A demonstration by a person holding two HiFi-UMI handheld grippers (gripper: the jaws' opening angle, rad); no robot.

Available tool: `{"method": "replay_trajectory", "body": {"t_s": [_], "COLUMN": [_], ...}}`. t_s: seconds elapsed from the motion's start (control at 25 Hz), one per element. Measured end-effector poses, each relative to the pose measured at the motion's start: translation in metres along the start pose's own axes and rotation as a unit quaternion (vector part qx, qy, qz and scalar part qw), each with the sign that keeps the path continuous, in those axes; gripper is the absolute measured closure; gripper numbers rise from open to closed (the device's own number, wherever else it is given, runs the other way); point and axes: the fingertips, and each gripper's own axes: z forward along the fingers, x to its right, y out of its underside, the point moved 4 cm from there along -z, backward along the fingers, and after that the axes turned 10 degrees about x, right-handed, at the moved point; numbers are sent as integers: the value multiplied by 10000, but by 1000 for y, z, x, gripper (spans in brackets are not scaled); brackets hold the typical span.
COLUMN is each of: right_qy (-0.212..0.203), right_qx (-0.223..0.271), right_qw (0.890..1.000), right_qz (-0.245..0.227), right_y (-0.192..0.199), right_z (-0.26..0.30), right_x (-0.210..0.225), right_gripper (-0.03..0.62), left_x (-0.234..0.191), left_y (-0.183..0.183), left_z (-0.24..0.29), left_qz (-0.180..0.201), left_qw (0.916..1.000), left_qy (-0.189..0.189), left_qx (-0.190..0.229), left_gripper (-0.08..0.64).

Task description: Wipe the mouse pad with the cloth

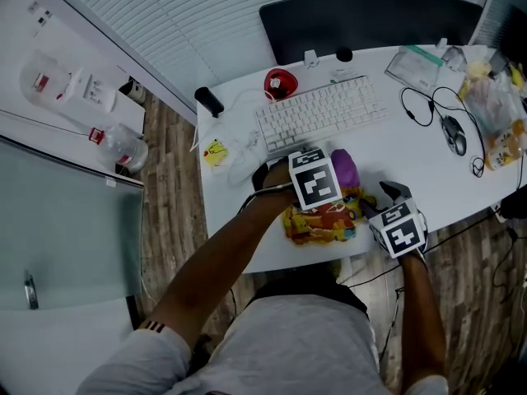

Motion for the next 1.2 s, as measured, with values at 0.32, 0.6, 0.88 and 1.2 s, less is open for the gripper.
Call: {"method": "replay_trajectory", "body": {"t_s": [0.32,0.6,0.88,1.2], "right_qy": [-32,-73,-70,-96], "right_qx": [-203,-155,-59,-14], "right_qw": [9998,9997,9995,9993], "right_qz": [5,183,317,355], "right_y": [8,10,11,13], "right_z": [10,10,8,8], "right_x": [-2,-1,0,1], "right_gripper": [377,376,374,374], "left_x": [-3,-6,-5,-2], "left_y": [-2,-3,-2,14], "left_z": [20,32,38,28], "left_qz": [3,1,-65,-189], "left_qw": [9986,9963,9947,9951], "left_qy": [345,511,673,652], "left_qx": [-391,-690,-774,-716], "left_gripper": [477,477,477,477]}}
